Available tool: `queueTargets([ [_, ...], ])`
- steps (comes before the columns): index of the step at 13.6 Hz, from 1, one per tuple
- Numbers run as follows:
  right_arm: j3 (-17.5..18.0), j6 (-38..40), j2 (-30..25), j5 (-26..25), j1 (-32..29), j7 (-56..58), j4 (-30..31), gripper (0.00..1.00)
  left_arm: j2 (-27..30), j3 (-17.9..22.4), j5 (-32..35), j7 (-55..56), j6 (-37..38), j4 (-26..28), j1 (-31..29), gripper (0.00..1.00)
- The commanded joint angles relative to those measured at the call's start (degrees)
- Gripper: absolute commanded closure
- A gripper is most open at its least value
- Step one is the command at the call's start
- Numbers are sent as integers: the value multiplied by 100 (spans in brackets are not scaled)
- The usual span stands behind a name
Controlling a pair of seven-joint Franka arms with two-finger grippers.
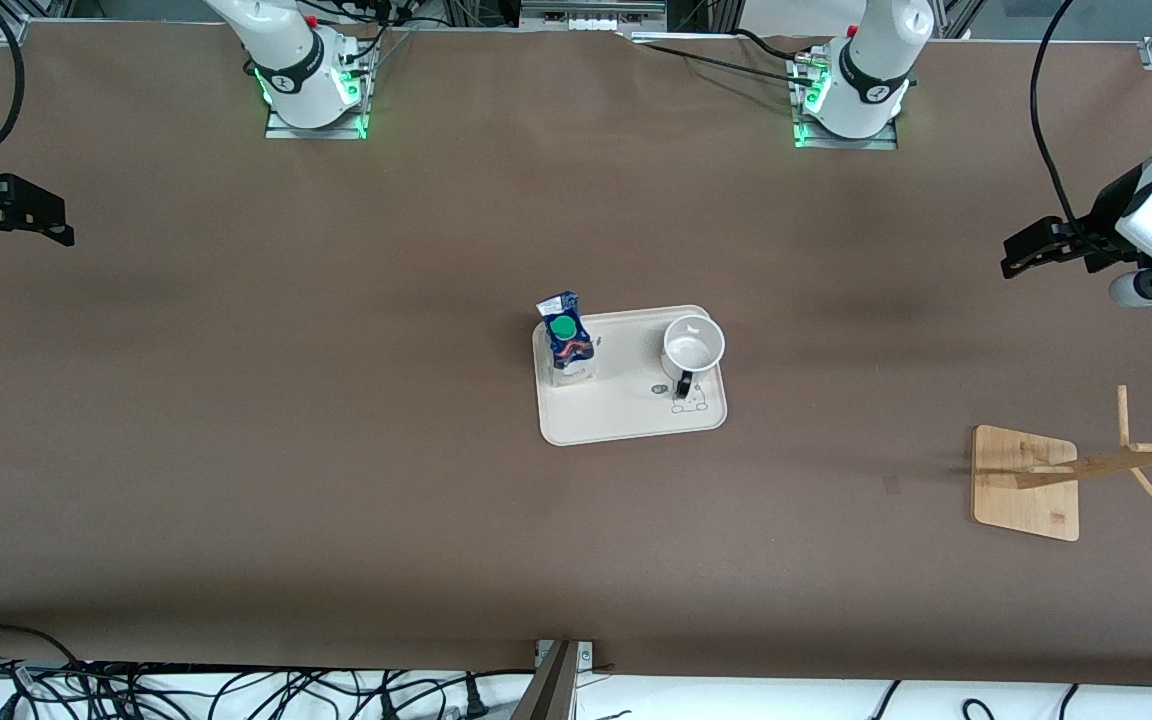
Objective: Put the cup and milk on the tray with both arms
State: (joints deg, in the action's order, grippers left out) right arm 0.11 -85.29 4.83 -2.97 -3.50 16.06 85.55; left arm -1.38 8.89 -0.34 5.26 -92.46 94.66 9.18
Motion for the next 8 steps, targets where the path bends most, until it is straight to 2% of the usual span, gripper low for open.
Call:
queueTargets([
  [1,-72,74,-122,-72,60,29,137,0,-55,-71,-72,-42,8,-141,-13,0],
  [8,-72,162,-114,-63,51,-15,120,0,-90,-71,-80,-25,0,-150,-3,0],
])
